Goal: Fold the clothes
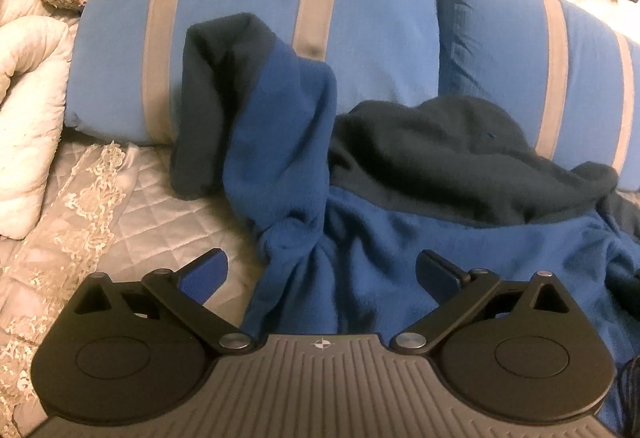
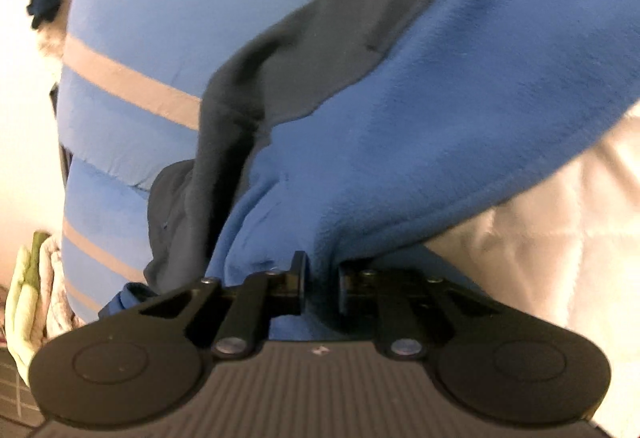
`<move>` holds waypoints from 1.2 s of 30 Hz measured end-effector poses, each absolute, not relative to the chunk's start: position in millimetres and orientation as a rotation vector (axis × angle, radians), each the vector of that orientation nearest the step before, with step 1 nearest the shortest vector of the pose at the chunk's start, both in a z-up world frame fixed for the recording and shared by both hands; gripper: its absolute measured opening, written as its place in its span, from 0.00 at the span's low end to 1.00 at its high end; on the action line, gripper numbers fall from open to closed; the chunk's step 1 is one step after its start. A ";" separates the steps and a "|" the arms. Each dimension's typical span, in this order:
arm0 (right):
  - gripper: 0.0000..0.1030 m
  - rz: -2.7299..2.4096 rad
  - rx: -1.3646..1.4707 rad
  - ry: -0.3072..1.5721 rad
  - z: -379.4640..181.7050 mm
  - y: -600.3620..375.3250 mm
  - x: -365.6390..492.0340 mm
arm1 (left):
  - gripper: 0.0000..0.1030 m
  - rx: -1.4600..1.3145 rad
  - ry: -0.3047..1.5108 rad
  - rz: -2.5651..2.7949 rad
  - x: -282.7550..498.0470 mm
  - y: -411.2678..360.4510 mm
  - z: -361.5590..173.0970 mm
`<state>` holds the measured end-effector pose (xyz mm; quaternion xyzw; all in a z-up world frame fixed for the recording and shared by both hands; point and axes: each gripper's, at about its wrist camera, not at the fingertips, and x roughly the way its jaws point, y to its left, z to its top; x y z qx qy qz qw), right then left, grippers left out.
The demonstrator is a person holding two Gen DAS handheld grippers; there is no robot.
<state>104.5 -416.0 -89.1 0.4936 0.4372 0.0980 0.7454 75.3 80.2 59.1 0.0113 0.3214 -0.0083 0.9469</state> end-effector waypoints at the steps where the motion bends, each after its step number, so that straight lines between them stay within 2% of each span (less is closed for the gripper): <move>1: 0.17 0.200 1.089 0.966 -89.2 -418.0 103.9 | 1.00 0.026 0.657 -0.013 75.4 79.9 58.6; 2: 0.27 0.185 1.097 0.975 -89.3 -419.9 103.3 | 1.00 0.027 0.660 -0.011 75.5 79.9 58.1; 3: 0.28 0.171 1.104 0.983 -89.3 -421.8 102.8 | 1.00 0.026 0.663 -0.012 75.5 79.7 57.8; 4: 0.45 0.170 1.090 0.983 -86.5 -422.0 102.6 | 1.00 0.025 0.666 -0.013 75.5 79.4 57.4; 6: 0.54 0.166 1.060 0.967 -76.9 -422.7 100.8 | 1.00 0.020 0.672 -0.019 75.9 78.8 57.0; 8: 0.75 0.159 1.027 0.935 -63.3 -423.7 97.4 | 1.00 0.014 0.677 -0.027 75.6 77.4 57.0; 11: 0.89 0.147 0.977 0.887 -42.9 -425.4 92.3 | 1.00 0.010 0.681 -0.038 75.0 74.9 57.8; 17: 0.92 0.011 0.865 0.785 -8.0 -447.7 76.2 | 1.00 0.007 0.687 -0.052 72.7 73.4 58.3; 22: 0.93 -0.008 0.848 0.764 0.4 -460.1 67.0 | 1.00 -0.015 0.687 -0.059 72.3 74.0 60.1; 28: 0.95 0.011 0.771 0.751 6.7 -442.3 74.7 | 1.00 -0.080 0.719 -0.139 68.6 73.8 66.5; 32: 1.00 0.033 0.651 0.708 20.0 -424.0 73.4 | 1.00 -0.045 0.696 -0.158 57.2 65.7 74.1; 36: 1.00 0.072 0.528 0.673 29.4 -404.8 72.5 | 1.00 0.004 0.666 -0.166 47.3 57.4 80.0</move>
